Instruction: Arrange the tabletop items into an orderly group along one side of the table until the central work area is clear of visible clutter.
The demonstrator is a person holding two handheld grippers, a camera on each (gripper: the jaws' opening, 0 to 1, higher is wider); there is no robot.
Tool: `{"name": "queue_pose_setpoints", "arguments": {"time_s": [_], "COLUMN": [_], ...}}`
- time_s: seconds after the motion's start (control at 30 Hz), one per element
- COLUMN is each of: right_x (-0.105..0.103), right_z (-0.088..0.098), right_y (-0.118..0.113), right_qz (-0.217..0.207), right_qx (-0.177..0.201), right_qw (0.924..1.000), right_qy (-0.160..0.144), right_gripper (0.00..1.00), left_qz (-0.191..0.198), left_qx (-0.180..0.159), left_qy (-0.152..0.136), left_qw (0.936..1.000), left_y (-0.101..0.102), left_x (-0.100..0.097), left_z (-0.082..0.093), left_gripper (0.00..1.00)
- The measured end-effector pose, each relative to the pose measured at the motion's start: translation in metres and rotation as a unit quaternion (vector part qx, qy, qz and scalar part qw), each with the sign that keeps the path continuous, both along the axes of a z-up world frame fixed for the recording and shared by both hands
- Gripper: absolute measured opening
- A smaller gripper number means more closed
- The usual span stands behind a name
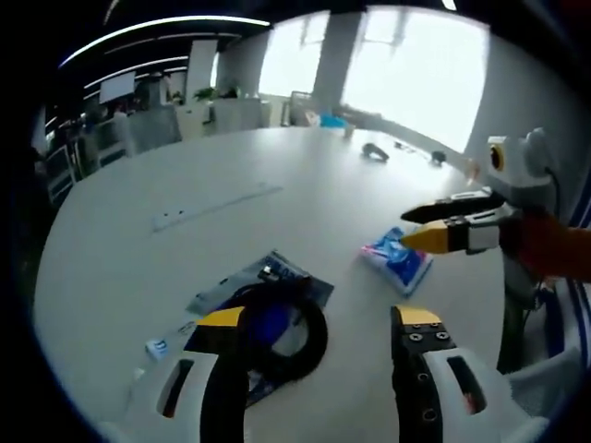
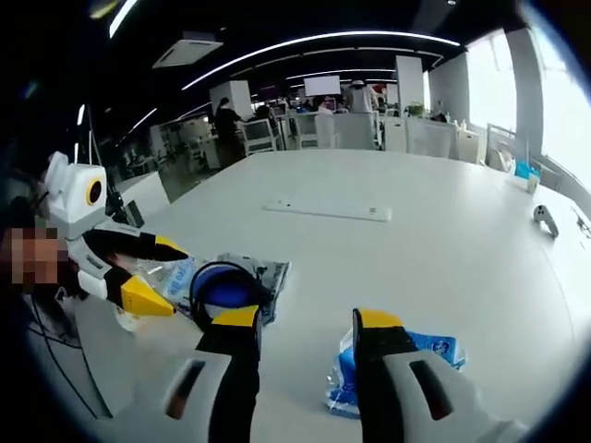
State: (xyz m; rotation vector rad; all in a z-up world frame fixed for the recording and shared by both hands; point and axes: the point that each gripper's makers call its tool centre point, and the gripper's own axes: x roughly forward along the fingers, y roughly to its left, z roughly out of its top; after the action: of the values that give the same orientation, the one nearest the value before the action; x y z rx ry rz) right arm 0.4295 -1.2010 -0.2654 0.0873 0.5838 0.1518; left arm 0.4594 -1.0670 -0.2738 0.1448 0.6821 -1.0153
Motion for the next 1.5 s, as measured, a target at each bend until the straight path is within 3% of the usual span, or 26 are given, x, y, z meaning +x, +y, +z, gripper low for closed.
{"name": "queue_pose_setpoints", "arguments": {"time_s": [0.5, 0.93, 1.5], "right_x": [0.012, 0.022, 0.032], "right_z": [-0.004, -0.02, -0.044], "right_y": [0.04, 0.072, 0.087], "right_qz": [0.023, 0.031, 0.031], "right_qx": [0.004, 0.012, 0.019], "right_qw": [0.9997, 0.999, 0.9979], "right_qy": [0.009, 0.03, 0.054], "right_gripper": [0.36, 0.33, 0.29], "left_qz": [0.011, -0.002, -0.014], "left_qx": [0.012, 0.021, 0.031], "left_qy": [-0.001, -0.004, 0.008], "left_qw": [0.9999, 0.9998, 0.9994], "left_y": [0.029, 0.031, 0.025], "left_x": [0.014, 0.027, 0.036], "left_z": [-0.004, -0.007, -0.022], "left_gripper": [0.58, 0.57, 0.53]}}
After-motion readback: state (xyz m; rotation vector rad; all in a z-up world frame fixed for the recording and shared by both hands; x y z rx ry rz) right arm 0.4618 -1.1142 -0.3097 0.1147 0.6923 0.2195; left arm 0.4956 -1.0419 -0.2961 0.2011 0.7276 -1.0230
